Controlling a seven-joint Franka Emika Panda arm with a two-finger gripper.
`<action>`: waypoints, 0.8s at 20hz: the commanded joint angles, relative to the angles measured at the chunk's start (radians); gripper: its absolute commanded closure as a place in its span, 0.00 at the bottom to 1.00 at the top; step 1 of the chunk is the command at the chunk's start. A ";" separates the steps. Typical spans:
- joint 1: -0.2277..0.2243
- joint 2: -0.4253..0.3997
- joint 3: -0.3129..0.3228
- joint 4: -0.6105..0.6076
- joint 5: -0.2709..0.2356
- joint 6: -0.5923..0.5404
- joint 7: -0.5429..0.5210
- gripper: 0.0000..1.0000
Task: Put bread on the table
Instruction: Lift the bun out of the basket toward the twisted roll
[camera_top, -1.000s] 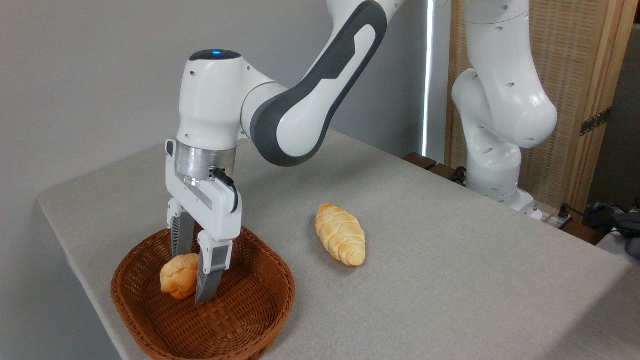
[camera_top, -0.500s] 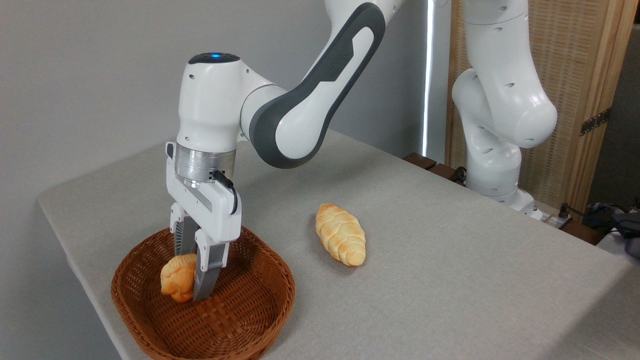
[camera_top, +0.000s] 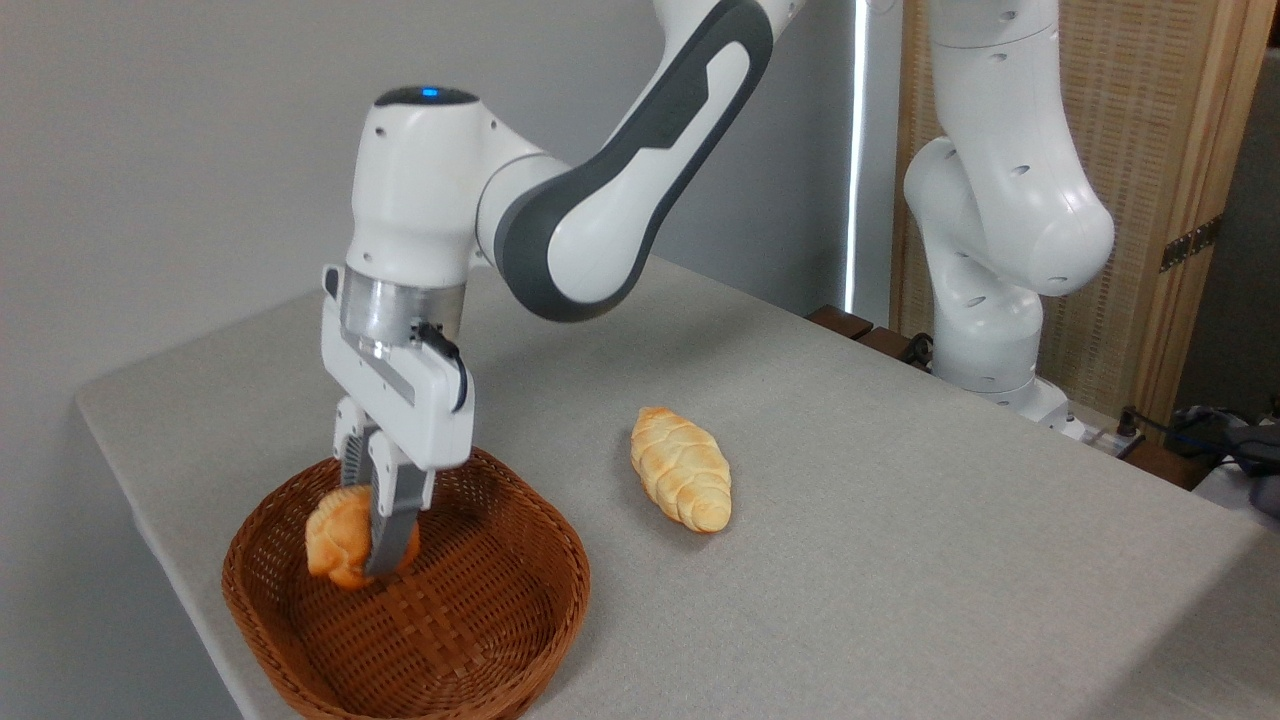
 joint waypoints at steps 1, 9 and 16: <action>-0.010 -0.087 0.001 -0.005 -0.032 -0.055 -0.009 0.71; -0.043 -0.282 -0.002 -0.007 -0.035 -0.480 0.000 0.68; -0.100 -0.299 -0.002 -0.041 -0.033 -0.749 0.004 0.59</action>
